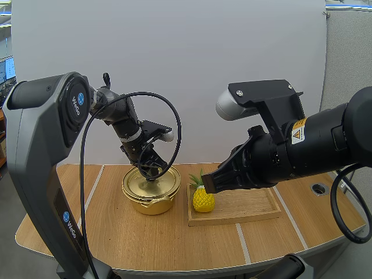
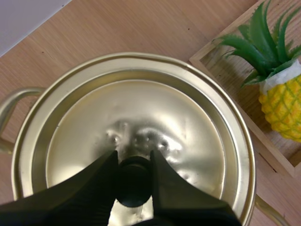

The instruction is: Open the pot, put the grape inside, and close it

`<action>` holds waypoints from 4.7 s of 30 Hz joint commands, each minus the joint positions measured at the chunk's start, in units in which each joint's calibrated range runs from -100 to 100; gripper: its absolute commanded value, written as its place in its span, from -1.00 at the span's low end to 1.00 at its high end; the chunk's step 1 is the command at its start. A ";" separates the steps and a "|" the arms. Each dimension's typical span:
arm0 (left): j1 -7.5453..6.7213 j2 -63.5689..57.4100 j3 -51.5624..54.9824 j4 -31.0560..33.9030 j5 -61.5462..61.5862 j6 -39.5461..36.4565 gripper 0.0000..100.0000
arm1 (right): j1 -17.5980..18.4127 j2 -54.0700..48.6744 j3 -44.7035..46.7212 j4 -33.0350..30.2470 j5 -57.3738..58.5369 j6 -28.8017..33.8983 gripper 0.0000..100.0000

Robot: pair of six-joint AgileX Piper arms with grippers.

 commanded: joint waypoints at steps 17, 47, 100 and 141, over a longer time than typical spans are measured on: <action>0.06 -4.52 1.47 0.05 0.46 0.20 -1.00 | -0.30 -0.43 0.24 -0.30 0.00 -0.27 -1.00; 0.06 -1.18 1.59 -0.86 4.02 2.23 0.04 | -0.30 -0.43 0.24 -0.30 0.00 -0.27 -1.00; 0.06 -67.58 -25.19 5.04 23.68 -10.77 1.00 | -0.85 -0.97 0.24 -2.45 0.00 -0.20 -1.00; 5.60 -107.63 27.23 7.74 4.39 -31.08 -1.00 | -9.17 -20.96 6.99 -0.24 -22.55 -4.46 -1.00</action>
